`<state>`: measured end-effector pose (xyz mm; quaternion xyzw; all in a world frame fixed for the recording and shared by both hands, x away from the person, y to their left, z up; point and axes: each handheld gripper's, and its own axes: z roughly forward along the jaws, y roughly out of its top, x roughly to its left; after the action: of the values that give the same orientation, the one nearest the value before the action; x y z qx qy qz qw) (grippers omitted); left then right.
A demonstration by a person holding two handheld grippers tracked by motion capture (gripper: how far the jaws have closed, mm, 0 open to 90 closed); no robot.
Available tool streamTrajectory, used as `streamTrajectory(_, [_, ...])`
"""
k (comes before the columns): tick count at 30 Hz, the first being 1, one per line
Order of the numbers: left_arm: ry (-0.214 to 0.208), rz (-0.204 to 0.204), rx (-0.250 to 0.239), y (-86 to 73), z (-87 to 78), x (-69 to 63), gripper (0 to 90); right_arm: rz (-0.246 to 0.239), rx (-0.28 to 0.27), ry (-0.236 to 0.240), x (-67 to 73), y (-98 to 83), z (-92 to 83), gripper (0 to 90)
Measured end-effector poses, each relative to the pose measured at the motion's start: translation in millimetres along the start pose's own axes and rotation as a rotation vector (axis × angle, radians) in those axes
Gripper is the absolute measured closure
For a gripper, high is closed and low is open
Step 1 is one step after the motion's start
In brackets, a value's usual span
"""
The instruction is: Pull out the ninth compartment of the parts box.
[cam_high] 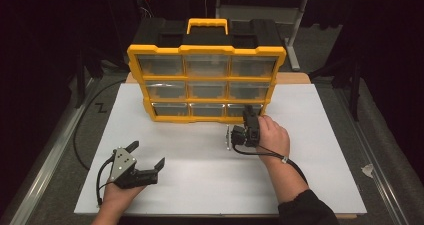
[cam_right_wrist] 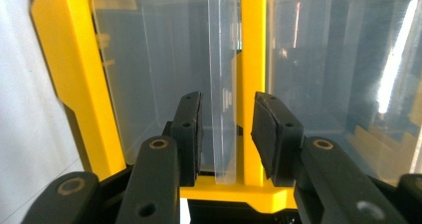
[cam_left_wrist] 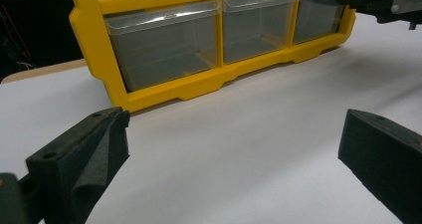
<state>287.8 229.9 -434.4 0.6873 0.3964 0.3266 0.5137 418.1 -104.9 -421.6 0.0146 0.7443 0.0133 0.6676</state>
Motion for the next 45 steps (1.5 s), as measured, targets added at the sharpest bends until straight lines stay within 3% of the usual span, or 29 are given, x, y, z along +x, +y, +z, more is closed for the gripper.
streamTrajectory(9, [0.005,0.003,0.001,-0.1,-0.3,0.5,0.3,-0.028,-0.003,-0.022,2.5,6.1,9.2,71.0])
streamTrajectory(16, [0.006,0.004,0.0,-0.1,0.3,0.4,0.4,-0.018,-0.006,-0.028,3.4,7.6,9.9,73.9])
streamTrajectory(18, [0.007,0.005,0.002,-0.2,0.3,0.5,0.3,-0.039,-0.007,-0.031,3.0,8.6,10.1,75.6])
streamTrajectory(24, [0.009,0.007,0.002,-0.2,0.1,0.5,0.3,-0.021,-0.014,-0.051,3.7,9.7,9.9,75.8])
streamTrajectory(30, [0.008,0.009,0.002,0.0,-0.2,0.6,0.4,-0.027,-0.009,-0.046,2.6,9.7,7.5,75.4])
streamTrajectory(34, [0.01,0.008,0.0,0.1,-0.6,0.8,0.3,-0.04,-0.009,-0.027,2.4,10.0,6.6,81.7])
streamTrajectory(45, [0.012,0.012,-0.001,0.5,-0.8,1.0,0.3,-0.049,-0.005,-0.014,1.0,9.9,1.3,82.0])
